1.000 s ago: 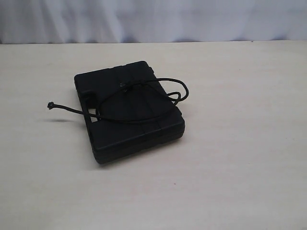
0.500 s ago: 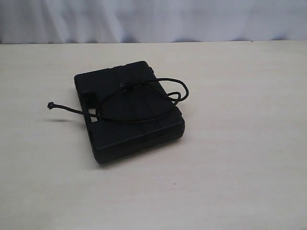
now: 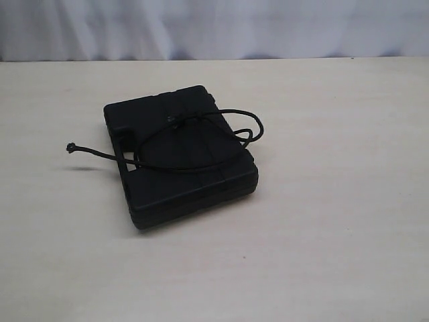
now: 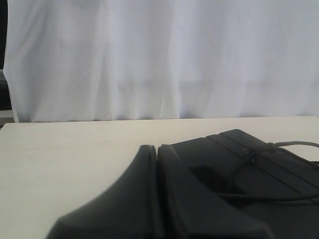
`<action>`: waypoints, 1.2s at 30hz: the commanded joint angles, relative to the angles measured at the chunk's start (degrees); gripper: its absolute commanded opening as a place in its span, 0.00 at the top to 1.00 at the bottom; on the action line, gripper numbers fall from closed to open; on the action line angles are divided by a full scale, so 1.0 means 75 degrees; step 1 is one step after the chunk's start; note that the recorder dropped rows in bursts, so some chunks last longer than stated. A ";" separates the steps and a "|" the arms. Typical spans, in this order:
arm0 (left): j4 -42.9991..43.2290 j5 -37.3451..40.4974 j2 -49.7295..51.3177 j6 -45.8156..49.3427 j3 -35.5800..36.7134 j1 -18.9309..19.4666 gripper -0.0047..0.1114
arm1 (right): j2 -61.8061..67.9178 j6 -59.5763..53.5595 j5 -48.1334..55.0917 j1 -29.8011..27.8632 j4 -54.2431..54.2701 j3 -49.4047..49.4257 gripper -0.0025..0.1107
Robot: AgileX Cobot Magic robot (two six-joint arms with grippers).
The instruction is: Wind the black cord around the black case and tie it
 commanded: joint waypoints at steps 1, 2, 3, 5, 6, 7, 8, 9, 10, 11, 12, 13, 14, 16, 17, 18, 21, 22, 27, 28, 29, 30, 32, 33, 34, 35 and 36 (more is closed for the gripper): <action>0.0044 -0.0041 -0.0008 -0.0023 0.0016 0.0031 0.96 | -0.0037 0.0033 0.0046 -0.0006 0.0216 0.0005 0.94; 0.0044 -0.0041 -0.0008 -0.0023 0.0016 0.0031 0.96 | -0.0037 0.0033 0.0013 -0.0006 0.0216 0.0005 0.94; 0.0044 -0.0041 -0.0008 -0.0023 0.0016 0.0031 0.96 | -0.0037 0.0033 -0.0018 -0.0006 0.0216 0.0005 0.94; 0.0044 -0.0041 -0.0008 -0.0023 0.0016 0.0031 0.96 | -0.0037 0.0033 -0.0018 -0.0006 0.0216 0.0005 0.94; 0.0044 -0.0041 -0.0008 -0.0023 0.0016 0.0031 0.96 | -0.0037 0.0033 -0.0004 -0.0006 0.0216 0.0005 0.94; 0.0044 -0.0041 -0.0008 -0.0023 0.0016 0.0031 0.96 | -0.0037 0.0033 -0.0004 -0.0006 0.0216 0.0005 0.94; 0.0044 -0.0041 -0.0008 -0.0023 0.0016 0.0031 0.96 | -0.0037 0.0033 -0.0004 -0.0006 0.0216 0.0005 0.94; 0.0044 -0.0041 -0.0008 -0.0023 0.0016 0.0031 0.96 | -0.0037 0.0033 -0.0004 -0.0006 0.0216 0.0005 0.94; 0.0044 -0.0041 -0.0008 -0.0023 0.0016 0.0031 0.96 | -0.0037 0.0033 -0.0004 -0.0006 0.0216 0.0005 0.94; 0.0044 -0.0041 -0.0008 -0.0023 0.0016 0.0031 0.96 | -0.0037 0.0033 -0.0004 -0.0006 0.0216 0.0005 0.94; 0.0044 -0.0041 -0.0008 -0.0023 0.0016 0.0031 0.96 | -0.0037 0.0033 -0.0004 -0.0006 0.0216 0.0005 0.94; 0.0044 -0.0041 -0.0008 -0.0023 0.0016 0.0031 0.96 | -0.0037 0.0033 -0.0004 -0.0006 0.0216 0.0005 0.94; 0.0044 -0.0041 -0.0008 -0.0023 0.0016 0.0031 0.96 | -0.0037 0.0033 -0.0004 -0.0006 0.0216 0.0005 0.94; 0.0044 -0.0041 -0.0008 -0.0023 0.0016 0.0031 0.96 | -0.0037 0.0033 -0.0004 -0.0006 0.0216 0.0005 0.94; 0.0044 -0.0041 -0.0008 -0.0023 0.0016 0.0031 0.96 | -0.0037 0.0033 -0.0004 -0.0006 0.0216 0.0005 0.94; 0.0044 -0.0041 -0.0008 -0.0023 0.0016 0.0031 0.96 | -0.0037 0.0033 -0.0004 -0.0006 0.0216 0.0005 0.94; 0.0044 0.0062 -0.0008 -0.0023 0.0016 0.0031 0.96 | -0.0037 0.0033 -0.0004 -0.0006 0.0216 0.0005 0.94; 0.0044 0.0065 -0.0008 -0.0023 0.0016 0.0031 0.96 | -0.0037 0.0033 -0.0004 -0.0036 0.0216 0.0005 0.94; -0.0026 0.0294 -0.0008 -0.0023 0.0016 0.0031 0.96 | -0.0037 0.0033 -0.0006 -0.0295 0.0299 0.0005 0.94; -0.0164 0.0495 -0.0008 -0.0023 0.0016 0.0031 0.96 | -0.0037 0.0033 -0.0006 -0.0323 0.0299 0.0005 0.94; -0.0398 0.0638 -0.0008 -0.0023 0.0016 0.0031 0.96 | -0.0037 0.0033 0.0045 -0.0388 0.0344 0.0005 0.94; -0.0719 0.0824 -0.0008 -0.0023 0.0016 0.0067 0.96 | -0.0037 0.0033 0.0152 -0.0470 0.0494 0.0005 0.94; -0.1002 0.1231 -0.0008 -0.0023 0.0016 0.0215 0.96 | -0.0037 0.0033 0.0185 -0.0581 0.0666 0.0005 0.94; -0.1007 0.1427 -0.0008 -0.0023 0.0016 0.0301 0.96 | -0.0037 0.0033 0.0185 -0.0631 0.0666 0.0005 0.94; -0.0993 0.1396 -0.0008 -0.0023 0.0016 0.0444 0.96 | -0.0037 0.0033 0.0185 -0.0664 0.0633 0.0005 0.94; -0.0975 0.1396 -0.0008 -0.0023 0.0016 0.0536 0.96 | -0.0037 0.0033 0.0185 -0.0700 0.0634 0.0005 0.94; -0.0960 0.1396 -0.0008 -0.0023 0.0016 0.0638 0.96 | -0.0037 -0.0001 0.0185 -0.0721 0.0634 0.0005 0.94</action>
